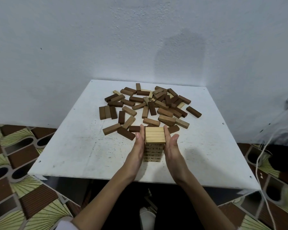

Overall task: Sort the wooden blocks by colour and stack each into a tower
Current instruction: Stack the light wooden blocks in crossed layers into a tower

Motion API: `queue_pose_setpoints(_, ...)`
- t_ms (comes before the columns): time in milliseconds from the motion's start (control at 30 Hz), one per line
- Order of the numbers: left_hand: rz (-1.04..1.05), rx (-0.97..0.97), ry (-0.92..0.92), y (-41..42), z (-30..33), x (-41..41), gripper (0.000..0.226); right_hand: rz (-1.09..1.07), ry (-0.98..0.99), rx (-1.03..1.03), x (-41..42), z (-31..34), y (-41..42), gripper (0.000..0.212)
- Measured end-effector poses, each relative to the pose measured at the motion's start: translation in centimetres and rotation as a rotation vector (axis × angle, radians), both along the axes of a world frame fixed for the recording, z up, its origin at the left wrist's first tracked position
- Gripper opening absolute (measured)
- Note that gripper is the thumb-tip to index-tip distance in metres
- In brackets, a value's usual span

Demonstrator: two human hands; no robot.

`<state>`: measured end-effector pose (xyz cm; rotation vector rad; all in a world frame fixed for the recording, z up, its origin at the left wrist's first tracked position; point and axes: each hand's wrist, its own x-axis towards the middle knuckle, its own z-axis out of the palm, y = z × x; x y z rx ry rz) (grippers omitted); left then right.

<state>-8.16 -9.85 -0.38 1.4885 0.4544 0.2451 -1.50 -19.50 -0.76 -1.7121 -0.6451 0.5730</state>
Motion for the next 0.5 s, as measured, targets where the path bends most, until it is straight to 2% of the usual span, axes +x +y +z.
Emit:
queue_pose_setpoints(133,-0.099,-0.119,0.003,0.09,-0.20,0.04,0.068,0.034,0.167,0.034,-0.45,0.41,0.15,0.075)
queue_pose_setpoints(233,-0.071,-0.150,-0.018,0.41,-0.70,0.33,0.059,0.038,0.222,0.060,-0.24,0.45,0.04,0.076)
queue_pose_setpoints(300,-0.060,-0.150,-0.040,0.29,-0.65,0.27,0.051,0.025,0.231,0.071,-0.28,0.47,0.10,0.073)
queue_pose_setpoints(500,-0.062,-0.144,-0.024,0.35,-0.94,0.48,0.047,0.006,0.260,0.071,0.22,-0.35,0.21,0.056)
